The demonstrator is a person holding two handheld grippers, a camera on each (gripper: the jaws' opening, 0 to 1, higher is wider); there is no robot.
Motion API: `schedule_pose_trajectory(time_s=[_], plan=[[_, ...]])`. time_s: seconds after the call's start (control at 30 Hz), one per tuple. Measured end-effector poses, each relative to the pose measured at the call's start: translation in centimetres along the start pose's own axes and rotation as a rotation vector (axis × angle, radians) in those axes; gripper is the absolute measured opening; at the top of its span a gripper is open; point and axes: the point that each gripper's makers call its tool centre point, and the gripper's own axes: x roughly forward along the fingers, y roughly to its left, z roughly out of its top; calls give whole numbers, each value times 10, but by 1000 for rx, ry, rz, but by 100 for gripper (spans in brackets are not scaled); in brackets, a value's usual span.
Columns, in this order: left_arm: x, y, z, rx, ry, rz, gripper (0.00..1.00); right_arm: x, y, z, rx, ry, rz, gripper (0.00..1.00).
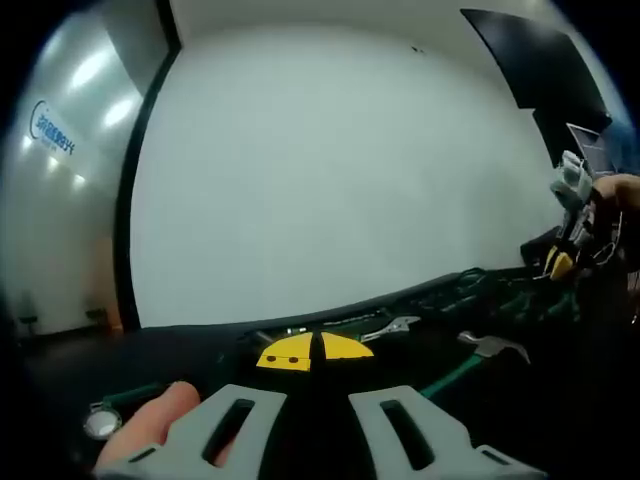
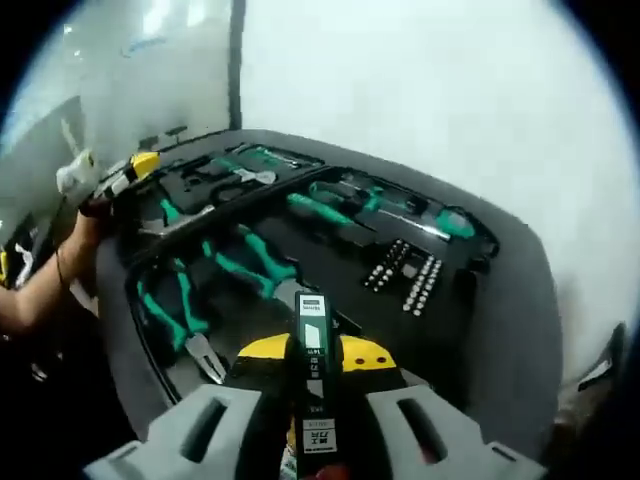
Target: Pick up the tools and put them into their designated positions in the toolbox.
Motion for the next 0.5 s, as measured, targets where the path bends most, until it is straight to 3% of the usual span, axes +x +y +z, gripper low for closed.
schedule_pose_trajectory(time_s=[0.1, 0.13, 0.23, 0.33, 0.37, 0.43, 0.5], plan=[[-1, -2, 1, -3, -3, 2, 3, 7, -2, 17, -67, -10, 22, 14], [-1, -2, 1, -3, -2, 4, 3, 10, 5, 16, -89, -6, 31, 14], [0, 1, 0, -9, 2, 9, 3, 20, 5, 42, -128, -48, 50, 14], [2, 2, 0, -13, 0, 7, 3, 36, 14, 58, -162, -39, 92, 14], [3, 4, -1, -14, 0, 6, 3, 56, 2, 67, -164, -23, 108, 14], [4, 3, -1, -13, 1, 3, 3, 68, 5, 73, -180, 15, 123, 14], [5, 4, -2, -13, 1, 1, 3, 84, 12, 76, -269, 52, 145, 14]])
